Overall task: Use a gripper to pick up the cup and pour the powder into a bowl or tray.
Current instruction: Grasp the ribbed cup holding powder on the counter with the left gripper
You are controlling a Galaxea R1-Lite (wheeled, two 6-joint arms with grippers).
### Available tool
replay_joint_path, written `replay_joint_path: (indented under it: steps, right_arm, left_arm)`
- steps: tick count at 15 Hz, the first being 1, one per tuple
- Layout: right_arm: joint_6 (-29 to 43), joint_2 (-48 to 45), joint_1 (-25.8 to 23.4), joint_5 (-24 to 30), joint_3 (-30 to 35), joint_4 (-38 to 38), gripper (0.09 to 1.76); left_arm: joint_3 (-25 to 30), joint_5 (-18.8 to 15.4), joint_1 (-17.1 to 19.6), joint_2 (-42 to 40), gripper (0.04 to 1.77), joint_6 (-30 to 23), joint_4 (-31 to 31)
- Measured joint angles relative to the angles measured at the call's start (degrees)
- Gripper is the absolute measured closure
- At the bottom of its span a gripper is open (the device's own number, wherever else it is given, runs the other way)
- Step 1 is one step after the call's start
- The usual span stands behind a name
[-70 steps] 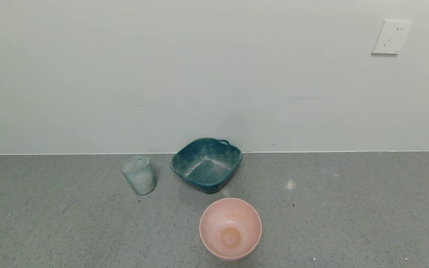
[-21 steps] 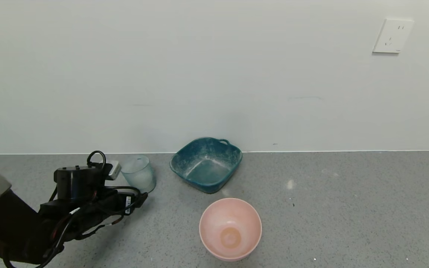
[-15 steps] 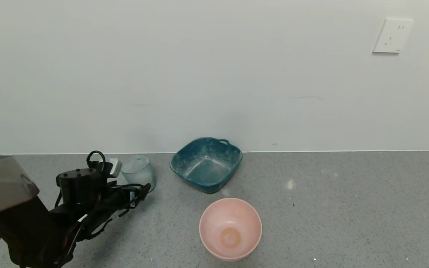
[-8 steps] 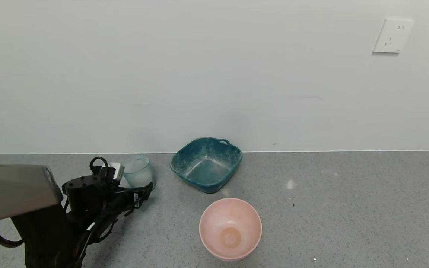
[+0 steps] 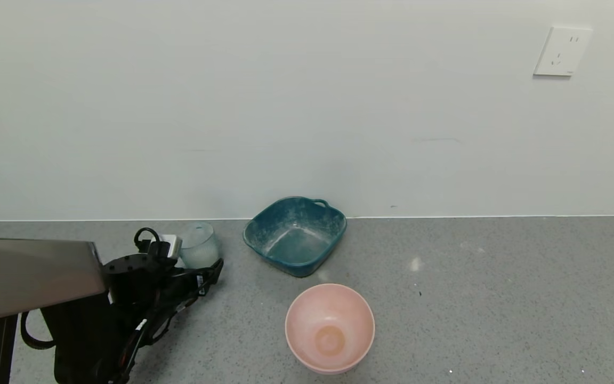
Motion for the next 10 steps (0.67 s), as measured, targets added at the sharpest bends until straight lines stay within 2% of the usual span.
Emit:
replay_joint_path:
  steps: [10]
  right_arm:
    - [-0.02, 0.0, 0.0, 0.0, 0.0, 0.0, 0.14]
  left_arm:
    - [-5.13, 0.48, 0.15, 2.76, 0.09, 0.02, 0.61]
